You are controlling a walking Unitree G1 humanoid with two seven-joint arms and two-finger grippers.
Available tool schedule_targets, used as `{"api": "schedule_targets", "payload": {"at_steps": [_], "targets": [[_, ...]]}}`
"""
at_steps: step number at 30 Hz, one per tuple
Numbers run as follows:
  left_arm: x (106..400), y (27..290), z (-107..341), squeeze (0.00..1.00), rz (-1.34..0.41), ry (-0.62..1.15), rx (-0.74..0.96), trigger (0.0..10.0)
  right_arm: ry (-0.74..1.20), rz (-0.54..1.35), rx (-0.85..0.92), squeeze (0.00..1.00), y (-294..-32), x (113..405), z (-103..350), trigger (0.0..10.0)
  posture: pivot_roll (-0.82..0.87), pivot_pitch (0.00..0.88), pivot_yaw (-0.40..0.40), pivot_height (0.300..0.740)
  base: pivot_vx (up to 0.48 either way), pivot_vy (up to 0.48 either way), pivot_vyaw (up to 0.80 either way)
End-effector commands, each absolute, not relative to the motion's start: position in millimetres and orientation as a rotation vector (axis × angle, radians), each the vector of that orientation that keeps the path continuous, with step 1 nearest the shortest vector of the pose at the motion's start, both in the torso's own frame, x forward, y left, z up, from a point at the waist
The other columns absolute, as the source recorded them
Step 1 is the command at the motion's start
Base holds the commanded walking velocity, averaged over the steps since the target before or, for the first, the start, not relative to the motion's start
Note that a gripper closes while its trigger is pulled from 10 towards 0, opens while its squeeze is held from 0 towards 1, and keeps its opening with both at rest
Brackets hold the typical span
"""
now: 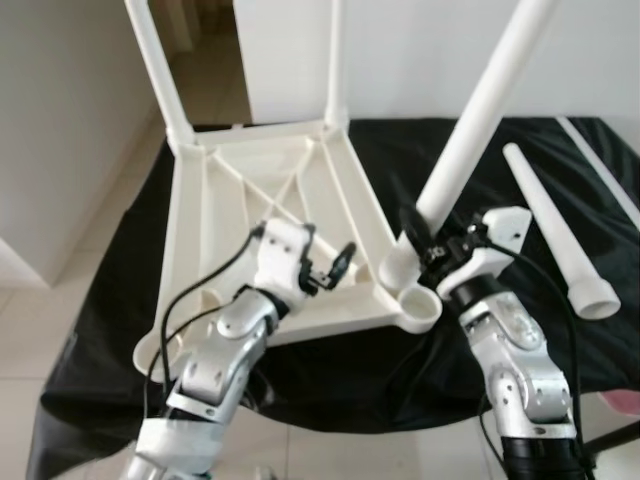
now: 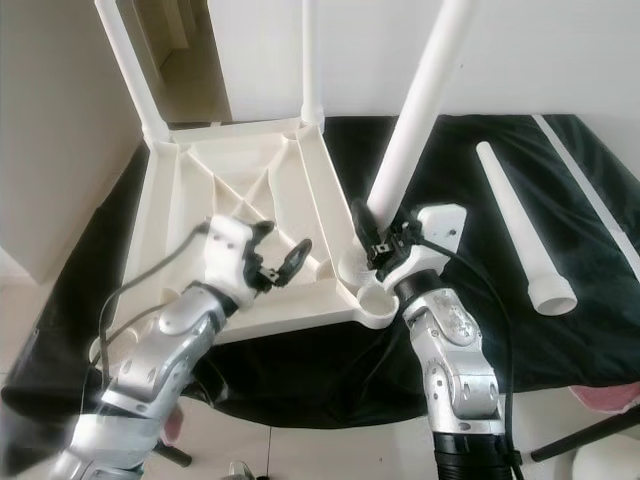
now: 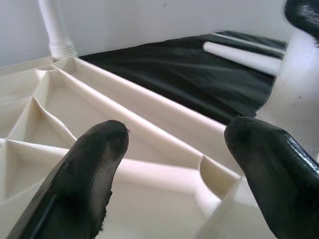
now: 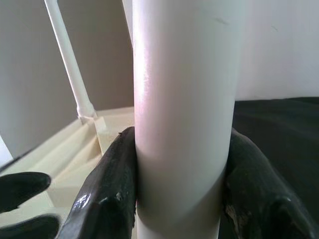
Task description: Building children table
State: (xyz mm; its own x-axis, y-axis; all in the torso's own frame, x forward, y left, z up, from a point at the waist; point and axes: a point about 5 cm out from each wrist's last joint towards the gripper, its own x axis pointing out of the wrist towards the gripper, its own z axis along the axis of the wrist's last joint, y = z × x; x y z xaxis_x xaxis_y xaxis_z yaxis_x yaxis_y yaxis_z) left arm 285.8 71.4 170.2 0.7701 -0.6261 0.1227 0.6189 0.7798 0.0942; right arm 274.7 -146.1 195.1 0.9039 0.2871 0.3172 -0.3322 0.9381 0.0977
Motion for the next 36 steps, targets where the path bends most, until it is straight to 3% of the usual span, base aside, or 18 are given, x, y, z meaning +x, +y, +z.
{"api": "schedule_targets", "payload": {"at_steps": [1, 5, 12, 36], "targets": [[269.6, 59.5, 169.7, 0.0, -0.97, -0.152, 0.099, 10.0, -0.327, 0.334, 0.134, 0.0, -144.2, 271.0, 198.9, 10.0, -0.05, 0.054, 0.001, 0.74, 0.0, 0.0, 0.0], [252.3, 60.0, 163.8, 0.0, -1.115, -0.082, 0.048, 10.0, -0.309, 0.326, 0.101, 0.0, -146.5, 264.5, 193.1, 10.0, -0.05, 0.059, 0.005, 0.74, 0.0, 0.0, 0.0], [243.0, 62.2, 161.4, 0.0, -1.196, -0.046, 0.043, 10.0, -0.296, 0.325, 0.061, 0.0, -146.6, 258.5, 187.0, 10.0, -0.05, 0.063, 0.013, 0.74, 0.0, 0.0, 0.0], [248.1, 68.8, 166.1, 0.0, -1.177, -0.024, 0.076, 10.0, -0.262, 0.395, -0.122, 0.0, -146.1, 237.2, 147.1, 10.0, -0.04, 0.065, 0.025, 0.74, 0.0, 0.0, 0.0]]}}
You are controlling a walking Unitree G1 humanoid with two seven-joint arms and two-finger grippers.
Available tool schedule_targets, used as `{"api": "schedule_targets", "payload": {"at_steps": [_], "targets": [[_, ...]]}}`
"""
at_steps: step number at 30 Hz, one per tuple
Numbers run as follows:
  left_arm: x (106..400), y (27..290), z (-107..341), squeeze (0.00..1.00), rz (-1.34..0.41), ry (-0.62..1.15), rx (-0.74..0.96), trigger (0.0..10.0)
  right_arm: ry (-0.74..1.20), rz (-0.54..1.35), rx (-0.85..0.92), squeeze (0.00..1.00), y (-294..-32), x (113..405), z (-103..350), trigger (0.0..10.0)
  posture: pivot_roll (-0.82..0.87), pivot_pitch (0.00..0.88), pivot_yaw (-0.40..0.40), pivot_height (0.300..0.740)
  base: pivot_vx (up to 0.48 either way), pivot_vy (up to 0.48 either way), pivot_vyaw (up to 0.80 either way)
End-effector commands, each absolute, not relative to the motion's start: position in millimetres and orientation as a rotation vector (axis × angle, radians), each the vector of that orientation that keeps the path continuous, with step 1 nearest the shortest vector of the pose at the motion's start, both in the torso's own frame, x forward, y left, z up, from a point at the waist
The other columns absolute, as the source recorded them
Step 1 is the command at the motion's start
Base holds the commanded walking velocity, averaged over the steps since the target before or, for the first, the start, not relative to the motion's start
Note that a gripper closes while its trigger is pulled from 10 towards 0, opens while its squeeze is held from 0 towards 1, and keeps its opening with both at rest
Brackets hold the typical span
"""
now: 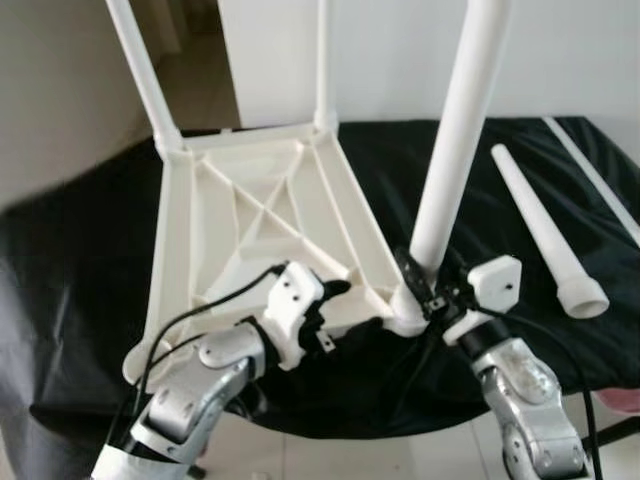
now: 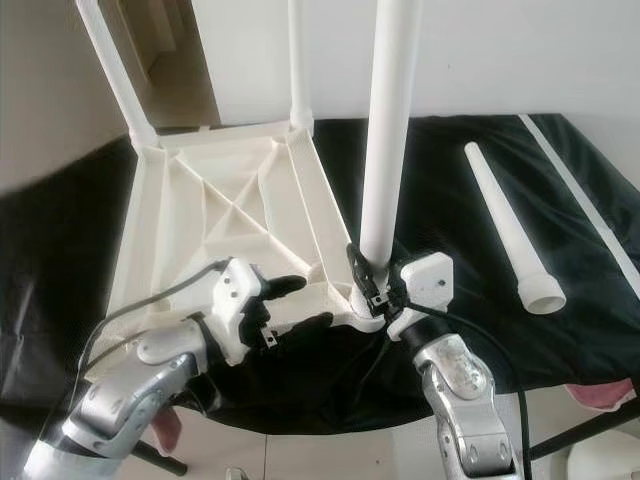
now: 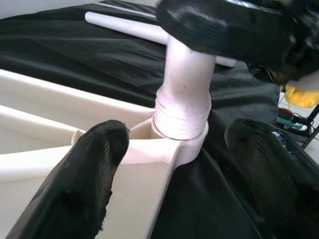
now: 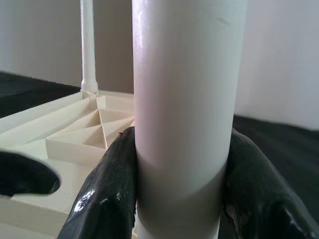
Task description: Building children table
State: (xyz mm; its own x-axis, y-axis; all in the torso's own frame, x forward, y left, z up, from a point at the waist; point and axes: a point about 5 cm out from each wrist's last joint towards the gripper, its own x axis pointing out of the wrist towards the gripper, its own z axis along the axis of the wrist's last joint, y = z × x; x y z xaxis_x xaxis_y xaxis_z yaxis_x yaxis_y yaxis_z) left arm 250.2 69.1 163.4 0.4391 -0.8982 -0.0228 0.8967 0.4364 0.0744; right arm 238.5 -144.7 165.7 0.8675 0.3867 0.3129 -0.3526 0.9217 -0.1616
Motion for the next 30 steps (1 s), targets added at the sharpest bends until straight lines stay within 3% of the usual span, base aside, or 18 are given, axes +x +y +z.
{"api": "schedule_targets", "payload": {"at_steps": [1, 12, 30], "targets": [[248.4, 68.9, 166.7, 0.0, -1.176, -0.026, 0.076, 10.0, -0.273, 0.39, -0.109, 0.0, -146.2, 235.6, 145.8, 10.0, -0.04, 0.067, 0.026, 0.74, 0.0, 0.0, 0.0], [245.9, 70.7, 168.0, 0.0, -1.179, -0.02, 0.073, 10.0, -0.292, 0.358, -0.111, 0.0, -149.8, 225.8, 130.3, 10.0, -0.04, 0.072, 0.03, 0.74, 0.0, 0.0, 0.0], [247.3, 71.3, 171.1, 0.0, -1.184, -0.024, 0.083, 10.0, -0.206, 0.296, -0.085, 0.0, -151.8, 235.2, 119.2, 10.0, -0.05, 0.069, 0.038, 0.74, 0.0, 0.0, 0.0]]}}
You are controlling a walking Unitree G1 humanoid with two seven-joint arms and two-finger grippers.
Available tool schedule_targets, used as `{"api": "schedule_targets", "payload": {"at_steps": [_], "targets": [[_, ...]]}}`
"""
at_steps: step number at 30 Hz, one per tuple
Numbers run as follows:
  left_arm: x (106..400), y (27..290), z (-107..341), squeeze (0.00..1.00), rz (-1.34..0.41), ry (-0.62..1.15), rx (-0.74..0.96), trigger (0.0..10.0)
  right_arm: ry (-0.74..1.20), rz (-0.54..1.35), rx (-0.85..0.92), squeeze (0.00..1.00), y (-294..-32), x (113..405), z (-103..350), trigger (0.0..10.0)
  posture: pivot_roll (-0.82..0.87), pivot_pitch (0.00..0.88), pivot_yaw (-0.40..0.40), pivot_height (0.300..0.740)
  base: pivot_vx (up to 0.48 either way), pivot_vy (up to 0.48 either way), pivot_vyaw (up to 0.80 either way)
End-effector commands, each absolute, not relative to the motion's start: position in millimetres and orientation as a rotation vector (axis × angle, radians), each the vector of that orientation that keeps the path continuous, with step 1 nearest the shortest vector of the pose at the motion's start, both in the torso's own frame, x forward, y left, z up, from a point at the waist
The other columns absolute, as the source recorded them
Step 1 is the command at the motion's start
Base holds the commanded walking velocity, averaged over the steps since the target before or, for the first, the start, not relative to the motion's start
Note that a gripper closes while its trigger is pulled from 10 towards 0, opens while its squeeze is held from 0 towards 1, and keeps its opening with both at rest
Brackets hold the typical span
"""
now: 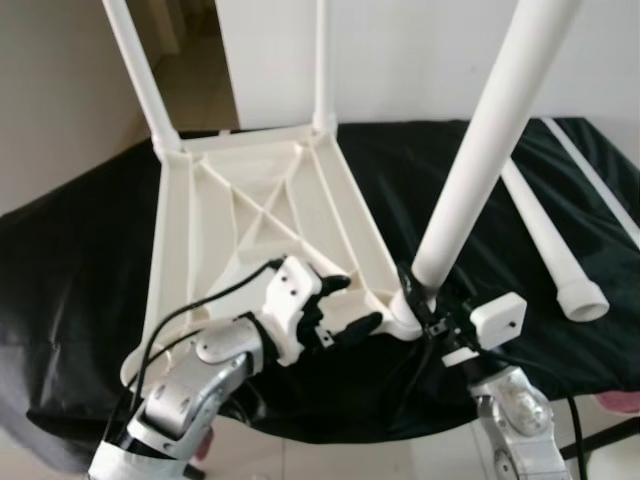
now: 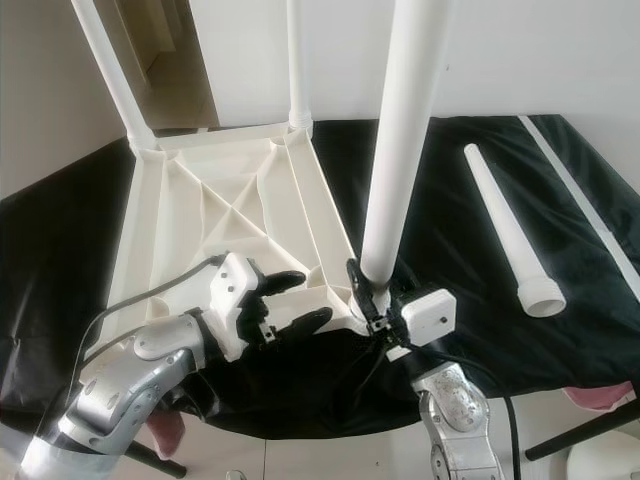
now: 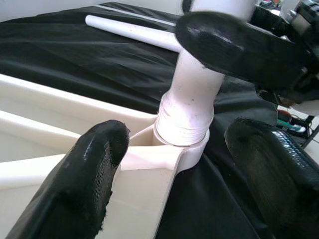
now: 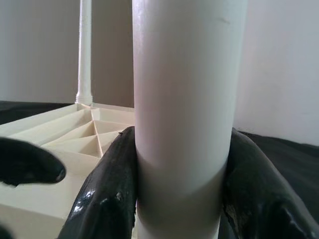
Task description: Building children table
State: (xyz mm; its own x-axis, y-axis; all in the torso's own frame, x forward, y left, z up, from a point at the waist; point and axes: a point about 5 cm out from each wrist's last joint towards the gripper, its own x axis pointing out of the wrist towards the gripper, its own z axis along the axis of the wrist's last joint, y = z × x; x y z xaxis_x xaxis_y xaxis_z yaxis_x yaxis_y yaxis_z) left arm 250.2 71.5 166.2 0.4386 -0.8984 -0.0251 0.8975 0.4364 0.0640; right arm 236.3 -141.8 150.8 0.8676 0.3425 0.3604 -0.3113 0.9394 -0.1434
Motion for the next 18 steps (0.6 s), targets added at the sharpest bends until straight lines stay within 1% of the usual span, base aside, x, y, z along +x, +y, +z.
{"api": "schedule_targets", "payload": {"at_steps": [1, 2, 6, 8, 10, 18], "targets": [[247.4, 71.0, 171.2, 0.0, -1.184, -0.025, 0.084, 10.0, -0.197, 0.3, -0.053, 0.0, -149.9, 238.1, 121.0, 10.0, -0.04, 0.068, 0.036, 0.74, 0.0, 0.0, 0.0], [247.4, 70.6, 171.4, 0.0, -1.185, -0.026, 0.084, 10.0, -0.184, 0.302, -0.022, 0.0, -148.1, 240.2, 121.6, 10.0, -0.04, 0.068, 0.034, 0.74, 0.0, 0.0, 0.0], [247.3, 70.3, 171.5, 0.0, -1.185, -0.027, 0.084, 10.0, -0.174, 0.303, -0.003, 0.0, -147.0, 241.4, 121.8, 10.0, -0.04, 0.068, 0.034, 0.74, 0.0, 0.0, 0.0], [247.2, 69.6, 172.0, 0.0, -1.18, -0.031, 0.081, 10.0, -0.162, 0.308, 0.053, 0.0, -145.8, 242.1, 122.1, 10.0, -0.04, 0.066, 0.026, 0.74, 0.0, 0.0, 0.0], [247.1, 69.5, 172.0, 0.0, -1.177, -0.033, 0.081, 10.0, -0.154, 0.302, 0.07, 0.0, -147.2, 242.3, 121.3, 10.0, -0.04, 0.066, 0.026, 0.74, 0.0, 0.0, 0.0], [247.2, 69.7, 172.4, 0.0, -1.17, -0.036, 0.079, 10.0, -0.122, 0.267, 0.085, 0.0, -155.8, 241.3, 115.2, 10.0, -0.04, 0.07, 0.022, 0.74, 0.0, 0.0, 0.0]]}}
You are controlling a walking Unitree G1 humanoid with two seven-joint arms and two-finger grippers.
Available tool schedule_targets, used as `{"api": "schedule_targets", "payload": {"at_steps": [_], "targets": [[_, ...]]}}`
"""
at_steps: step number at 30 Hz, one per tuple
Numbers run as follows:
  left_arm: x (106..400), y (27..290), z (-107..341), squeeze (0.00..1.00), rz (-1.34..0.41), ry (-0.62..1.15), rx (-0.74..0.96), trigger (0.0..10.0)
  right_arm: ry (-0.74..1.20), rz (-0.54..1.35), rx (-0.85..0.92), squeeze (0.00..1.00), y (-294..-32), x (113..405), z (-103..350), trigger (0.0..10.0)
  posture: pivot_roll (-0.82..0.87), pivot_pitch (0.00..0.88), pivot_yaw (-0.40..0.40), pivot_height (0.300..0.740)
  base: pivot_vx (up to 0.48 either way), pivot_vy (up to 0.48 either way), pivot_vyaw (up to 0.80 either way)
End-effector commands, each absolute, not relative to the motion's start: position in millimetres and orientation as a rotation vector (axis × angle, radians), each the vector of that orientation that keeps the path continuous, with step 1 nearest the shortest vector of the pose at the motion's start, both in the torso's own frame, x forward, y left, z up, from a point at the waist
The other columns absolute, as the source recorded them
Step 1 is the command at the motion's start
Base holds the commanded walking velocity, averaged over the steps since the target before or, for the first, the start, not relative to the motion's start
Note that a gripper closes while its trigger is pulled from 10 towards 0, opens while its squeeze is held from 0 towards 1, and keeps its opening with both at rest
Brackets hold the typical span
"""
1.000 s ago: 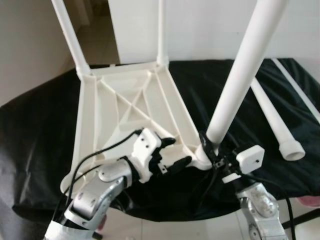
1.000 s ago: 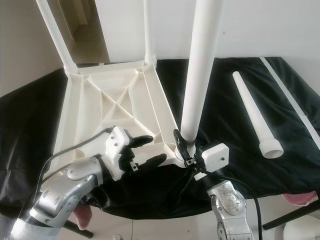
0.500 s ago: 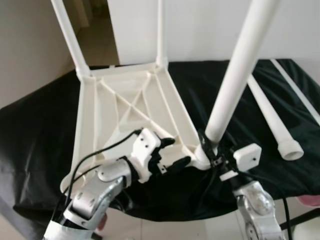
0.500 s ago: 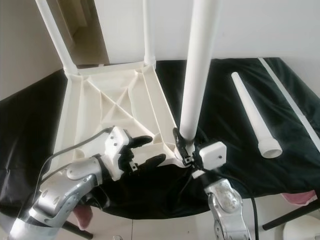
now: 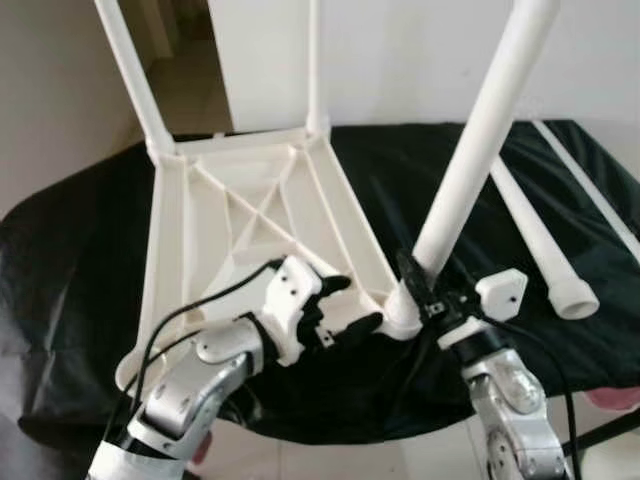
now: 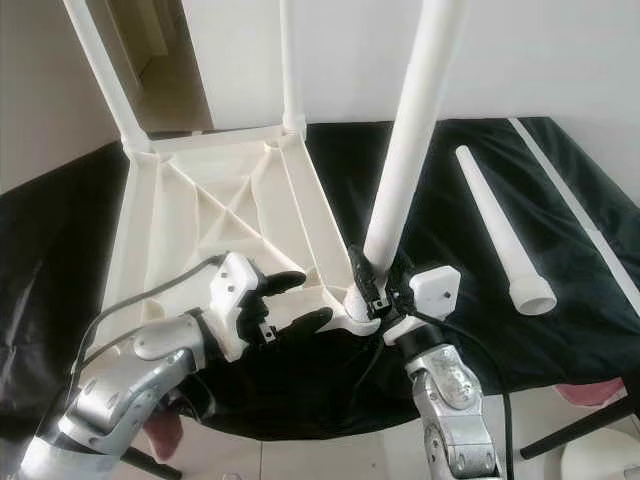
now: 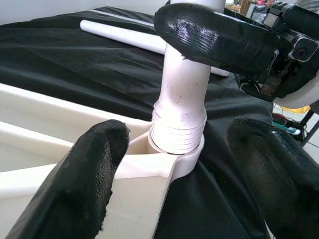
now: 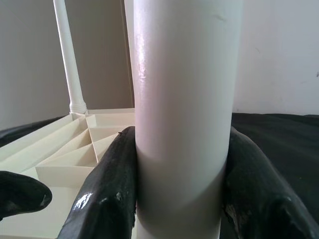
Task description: Building children table
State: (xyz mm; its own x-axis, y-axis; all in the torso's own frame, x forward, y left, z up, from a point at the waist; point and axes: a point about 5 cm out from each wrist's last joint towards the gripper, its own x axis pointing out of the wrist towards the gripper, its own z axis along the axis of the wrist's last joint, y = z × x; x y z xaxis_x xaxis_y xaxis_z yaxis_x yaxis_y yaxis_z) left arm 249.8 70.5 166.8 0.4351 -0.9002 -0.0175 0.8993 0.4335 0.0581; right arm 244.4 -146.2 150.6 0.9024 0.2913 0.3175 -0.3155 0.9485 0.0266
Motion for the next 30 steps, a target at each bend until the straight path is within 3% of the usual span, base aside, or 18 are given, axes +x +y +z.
{"api": "schedule_targets", "payload": {"at_steps": [1, 15, 30], "targets": [[247.2, 69.7, 172.4, 0.0, -1.17, -0.036, 0.079, 10.0, -0.122, 0.267, 0.085, 0.0, -155.8, 241.3, 115.2, 10.0, -0.04, 0.07, 0.022, 0.74, 0.0, 0.0, 0.0], [246.6, 70.6, 172.1, 0.0, -1.174, -0.032, 0.079, 10.0, -0.156, 0.357, -0.018, 0.0, -148.9, 228.2, 116.6, 10.0, -0.05, 0.077, 0.025, 0.74, 0.0, 0.0, 0.0], [247.0, 70.9, 172.7, 0.0, -1.173, -0.035, 0.08, 10.0, -0.135, 0.267, -0.024, 0.0, -158.5, 236.4, 113.5, 10.0, -0.05, 0.073, 0.025, 0.74, 0.0, 0.0, 0.0]]}}
